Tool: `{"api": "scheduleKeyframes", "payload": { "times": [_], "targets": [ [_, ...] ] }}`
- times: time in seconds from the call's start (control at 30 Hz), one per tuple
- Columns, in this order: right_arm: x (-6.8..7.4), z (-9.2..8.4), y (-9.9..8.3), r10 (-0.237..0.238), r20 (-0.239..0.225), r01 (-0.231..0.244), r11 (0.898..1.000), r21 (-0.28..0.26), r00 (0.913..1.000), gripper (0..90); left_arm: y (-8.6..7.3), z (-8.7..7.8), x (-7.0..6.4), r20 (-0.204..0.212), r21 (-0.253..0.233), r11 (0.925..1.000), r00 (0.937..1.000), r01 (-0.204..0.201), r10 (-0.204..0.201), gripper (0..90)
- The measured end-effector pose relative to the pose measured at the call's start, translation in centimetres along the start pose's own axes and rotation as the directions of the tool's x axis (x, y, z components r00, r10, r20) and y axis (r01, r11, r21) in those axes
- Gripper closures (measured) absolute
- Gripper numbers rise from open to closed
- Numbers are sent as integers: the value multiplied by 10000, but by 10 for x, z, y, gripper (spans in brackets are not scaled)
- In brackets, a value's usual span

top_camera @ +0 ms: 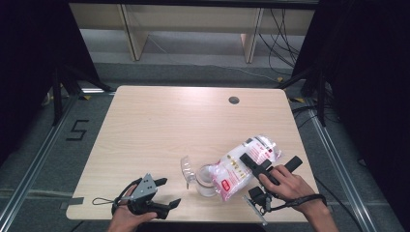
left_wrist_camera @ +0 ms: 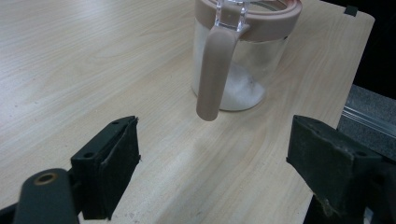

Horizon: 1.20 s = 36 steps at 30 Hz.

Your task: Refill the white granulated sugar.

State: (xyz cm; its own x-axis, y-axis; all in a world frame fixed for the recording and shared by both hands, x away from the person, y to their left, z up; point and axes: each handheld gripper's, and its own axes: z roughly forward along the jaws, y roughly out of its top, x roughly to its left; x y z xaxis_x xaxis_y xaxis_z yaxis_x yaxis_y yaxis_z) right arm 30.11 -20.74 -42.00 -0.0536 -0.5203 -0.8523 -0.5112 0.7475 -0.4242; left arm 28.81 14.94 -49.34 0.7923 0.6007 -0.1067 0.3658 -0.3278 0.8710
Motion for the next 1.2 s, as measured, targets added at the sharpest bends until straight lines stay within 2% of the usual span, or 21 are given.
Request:
{"api": "scheduleKeyframes", "payload": {
  "times": [0.07, 0.1, 0.23, 0.33, 1.2],
  "targets": [
    [-2, -1, -1, -210, -64, 210, 9998, 56, 9998, 650, 0, 0, 0, 0, 11, 10000, 10000, -5, 5, 162],
    [0, -1, 0, -5, 25, 5, 10000, 3, 10000, 651, 0, 0, 0, -7, 14, 10000, 10000, -1, 1, 162],
    [-1, -1, 0, -154, -21, 155, 9999, 26, 9999, 652, 0, 0, 0, -1, -7, 10000, 10000, -35, 35, 162],
    [1, 0, 1, -16, 16, 16, 10000, -75, 10000, 653, 0, 0, 0, -1, -2, 10000, 10000, -34, 34, 162],
    [0, 0, 3, -177, 41, 177, 9997, -147, 9998, 681, 0, 0, 0, 2, -2, 10000, 10000, -31, 31, 163]
  ]
}}
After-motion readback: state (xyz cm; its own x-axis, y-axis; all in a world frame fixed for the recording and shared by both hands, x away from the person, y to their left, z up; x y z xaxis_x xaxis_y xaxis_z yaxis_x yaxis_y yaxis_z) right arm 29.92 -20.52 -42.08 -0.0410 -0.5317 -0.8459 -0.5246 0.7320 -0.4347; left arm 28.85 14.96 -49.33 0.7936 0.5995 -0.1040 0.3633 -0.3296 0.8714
